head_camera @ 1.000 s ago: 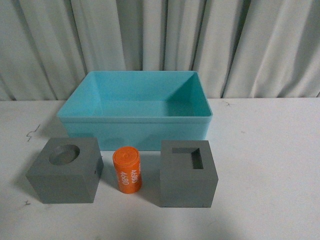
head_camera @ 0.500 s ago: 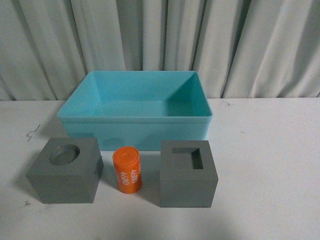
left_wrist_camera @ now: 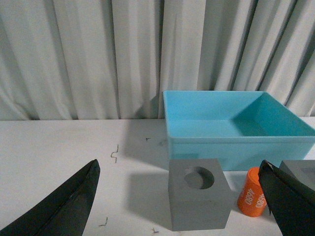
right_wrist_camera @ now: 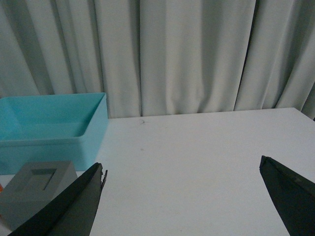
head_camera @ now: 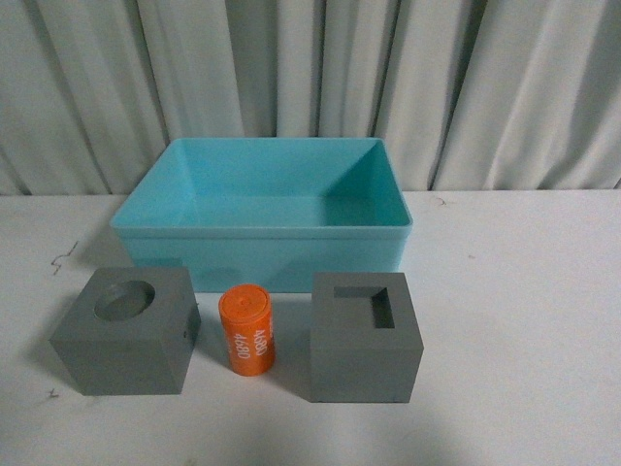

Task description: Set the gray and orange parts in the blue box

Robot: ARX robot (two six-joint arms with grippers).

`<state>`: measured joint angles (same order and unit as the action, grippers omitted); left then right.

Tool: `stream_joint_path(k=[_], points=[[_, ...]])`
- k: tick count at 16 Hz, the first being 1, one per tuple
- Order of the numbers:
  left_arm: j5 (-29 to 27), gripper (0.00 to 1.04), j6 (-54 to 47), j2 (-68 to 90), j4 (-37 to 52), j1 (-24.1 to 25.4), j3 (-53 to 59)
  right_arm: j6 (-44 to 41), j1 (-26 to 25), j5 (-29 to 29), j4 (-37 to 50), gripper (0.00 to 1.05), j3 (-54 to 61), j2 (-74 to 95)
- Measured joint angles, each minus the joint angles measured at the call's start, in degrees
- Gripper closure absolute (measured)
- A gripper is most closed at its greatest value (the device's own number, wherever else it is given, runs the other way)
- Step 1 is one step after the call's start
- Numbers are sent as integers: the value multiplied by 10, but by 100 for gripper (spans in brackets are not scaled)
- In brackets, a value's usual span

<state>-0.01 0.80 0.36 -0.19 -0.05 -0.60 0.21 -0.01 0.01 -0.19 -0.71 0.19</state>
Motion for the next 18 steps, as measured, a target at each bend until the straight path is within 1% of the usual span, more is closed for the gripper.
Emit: stream_joint_path(k=[9, 10, 11, 12, 13, 14, 15, 16, 18], points=[[0, 7, 0, 0, 0, 0, 0, 0, 0, 0, 0, 6, 0, 0], [0, 7, 0, 0, 0, 0, 0, 21, 9, 41, -78, 6, -23, 21], [0, 7, 0, 0, 0, 0, 0, 63, -17, 95, -165, 6, -85, 163], [0, 7, 0, 0, 1, 0, 0, 64, -96, 73, -105, 6, -115, 274], [0, 7, 0, 0, -1, 0, 0, 43, -142, 26, -30, 6, -141, 352], [0, 7, 0, 0, 0, 0, 0, 15, -164, -18, 44, 6, -179, 435], [0, 7, 0, 0, 0, 0, 0, -13, -156, -47, 105, 6, -220, 516], [0, 7, 0, 0, 0, 0, 0, -41, -122, -66, 159, 6, -252, 598], [0, 7, 0, 0, 0, 0, 0, -48, -105, -65, 177, 6, -261, 631]])
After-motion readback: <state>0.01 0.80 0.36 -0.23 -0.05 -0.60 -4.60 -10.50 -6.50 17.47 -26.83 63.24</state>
